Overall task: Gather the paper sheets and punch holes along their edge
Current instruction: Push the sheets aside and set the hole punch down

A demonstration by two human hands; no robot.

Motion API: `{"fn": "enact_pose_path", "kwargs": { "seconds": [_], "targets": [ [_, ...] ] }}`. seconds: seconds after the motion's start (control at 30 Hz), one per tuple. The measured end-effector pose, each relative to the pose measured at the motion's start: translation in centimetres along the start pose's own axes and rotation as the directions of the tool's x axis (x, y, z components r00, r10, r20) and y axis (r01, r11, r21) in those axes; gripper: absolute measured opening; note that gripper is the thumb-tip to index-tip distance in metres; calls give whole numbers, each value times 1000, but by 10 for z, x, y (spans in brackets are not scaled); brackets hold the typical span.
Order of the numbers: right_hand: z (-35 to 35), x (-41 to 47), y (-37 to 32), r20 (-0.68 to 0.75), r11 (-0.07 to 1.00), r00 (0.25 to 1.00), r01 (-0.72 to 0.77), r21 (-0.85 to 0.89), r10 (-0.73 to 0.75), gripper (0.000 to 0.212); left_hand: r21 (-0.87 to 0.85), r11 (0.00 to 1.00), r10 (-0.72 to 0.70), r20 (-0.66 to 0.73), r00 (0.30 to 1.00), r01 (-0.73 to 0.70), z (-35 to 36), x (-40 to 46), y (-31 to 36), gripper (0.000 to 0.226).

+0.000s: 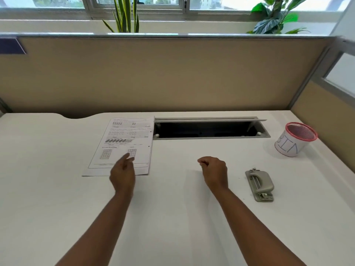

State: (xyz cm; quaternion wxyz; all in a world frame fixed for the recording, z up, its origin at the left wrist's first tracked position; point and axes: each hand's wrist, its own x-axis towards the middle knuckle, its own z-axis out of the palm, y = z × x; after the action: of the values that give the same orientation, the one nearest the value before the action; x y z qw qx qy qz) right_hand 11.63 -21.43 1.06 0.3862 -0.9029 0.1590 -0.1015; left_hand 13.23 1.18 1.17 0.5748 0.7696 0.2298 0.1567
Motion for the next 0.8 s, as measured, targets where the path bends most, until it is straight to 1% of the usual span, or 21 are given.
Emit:
{"fn": "enact_pose_path", "kwargs": {
  "seconds": [0.1, 0.17, 0.2, 0.23, 0.27, 0.3, 0.33, 0.37, 0.43, 0.5, 0.6, 0.67, 0.73, 0.8],
  "targets": [
    [-26, 1, 27, -66, 993, 998, 2, -118, -10, 28, 53, 996, 70, 117, 991, -77, 20, -37, -2, 31],
    [-43, 1, 45, -131, 990, 991, -21, -142, 3, 30, 152, 965, 176, 237, 955, -216, 31, -58, -5, 33],
    [-51, 1, 53, -164, 992, 986, -52, -112, 33, 33, 212, 925, 234, 339, 911, -316, 37, -67, -9, 34],
    [-60, 1, 62, -189, 994, 979, -91, -56, 79, 37, 271, 868, 263, 463, 847, -417, 43, -76, -12, 38],
    [-68, 1, 70, -198, 992, 973, -127, -6, 123, 39, 325, 797, 254, 583, 771, -509, 49, -84, -17, 43],
    [-75, 2, 77, -185, 988, 970, -155, 20, 156, 39, 376, 719, 214, 681, 700, -585, 55, -89, -23, 49],
    [-81, 2, 83, -152, 986, 974, -166, 15, 166, 39, 425, 635, 161, 744, 648, -645, 61, -95, -28, 55],
    [-85, 2, 88, -103, 988, 983, -154, -12, 152, 39, 466, 556, 119, 775, 621, -688, 66, -100, -32, 59],
    [-90, 0, 91, -14, 992, 996, -90, -89, 89, 40, 525, 446, 91, 779, 621, -725, 73, -109, -38, 62],
    [-91, -2, 91, 36, 988, 998, -37, -150, 42, 41, 558, 409, 110, 755, 646, -722, 75, -114, -43, 63],
    [-89, -2, 92, 67, 963, 998, 20, -269, -2, 38, 566, 391, 151, 738, 658, -725, 75, -118, -48, 62],
    [-85, 0, 93, 95, 951, 995, 28, -308, 2, 38, 563, 400, 172, 729, 662, -724, 75, -118, -49, 62],
    [-82, 2, 92, 149, 972, 988, -10, -236, 46, 36, 558, 409, 190, 722, 665, -722, 75, -118, -49, 61],
    [-81, 2, 93, 203, 971, 979, 26, -237, 24, 33, 547, 425, 203, 719, 665, -721, 75, -118, -49, 61]
  ]
}}
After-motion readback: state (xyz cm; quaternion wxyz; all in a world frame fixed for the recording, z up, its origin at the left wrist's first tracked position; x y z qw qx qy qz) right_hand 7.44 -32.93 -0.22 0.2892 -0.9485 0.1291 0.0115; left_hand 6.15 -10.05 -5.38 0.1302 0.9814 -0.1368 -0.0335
